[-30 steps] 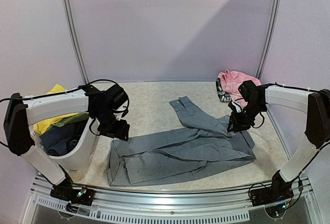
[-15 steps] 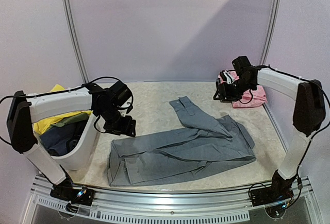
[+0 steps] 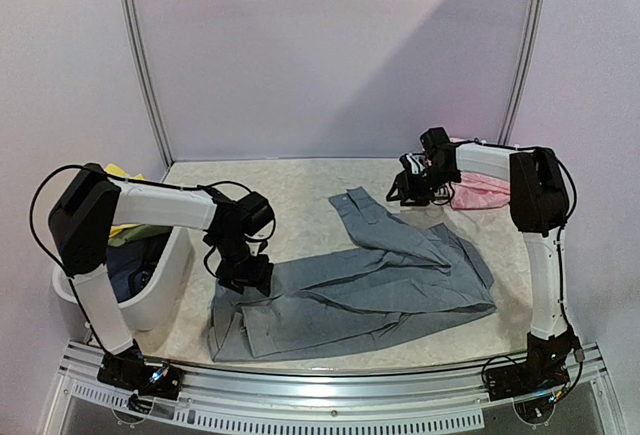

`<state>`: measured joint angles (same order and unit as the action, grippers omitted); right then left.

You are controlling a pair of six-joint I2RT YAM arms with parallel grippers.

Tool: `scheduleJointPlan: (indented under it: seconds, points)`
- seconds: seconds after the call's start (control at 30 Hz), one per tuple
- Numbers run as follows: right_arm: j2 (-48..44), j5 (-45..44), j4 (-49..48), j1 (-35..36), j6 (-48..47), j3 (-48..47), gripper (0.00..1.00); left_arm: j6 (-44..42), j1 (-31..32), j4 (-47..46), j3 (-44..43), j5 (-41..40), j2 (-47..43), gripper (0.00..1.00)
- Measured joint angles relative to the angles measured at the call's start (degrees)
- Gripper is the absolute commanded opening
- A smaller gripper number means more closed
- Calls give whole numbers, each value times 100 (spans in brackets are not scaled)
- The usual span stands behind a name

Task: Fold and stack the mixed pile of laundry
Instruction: Fold the 1/3-folded shirt at the center of the board.

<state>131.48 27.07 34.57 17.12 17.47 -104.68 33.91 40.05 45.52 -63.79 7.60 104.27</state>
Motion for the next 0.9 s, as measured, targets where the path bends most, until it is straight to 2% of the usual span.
scheduleJointPlan:
  seconds: [0.37, 0.57, 0.73, 0.9]
  points:
    - [728, 527, -81, -2, 251, -570, 50, -162, -114, 234, -551, -9, 450, 62]
    - [929, 944, -153, -2, 326, -723, 37, -356, -345, 295, -881, 13, 686, 60]
    - [1019, 1222, -118, -4, 326, -743, 16, -476, -474, 348, -1091, 15, 839, 59]
    - [1073, 1303, -39, -4, 354, -743, 0, -525, -498, 382, -1187, 4, 905, 58]
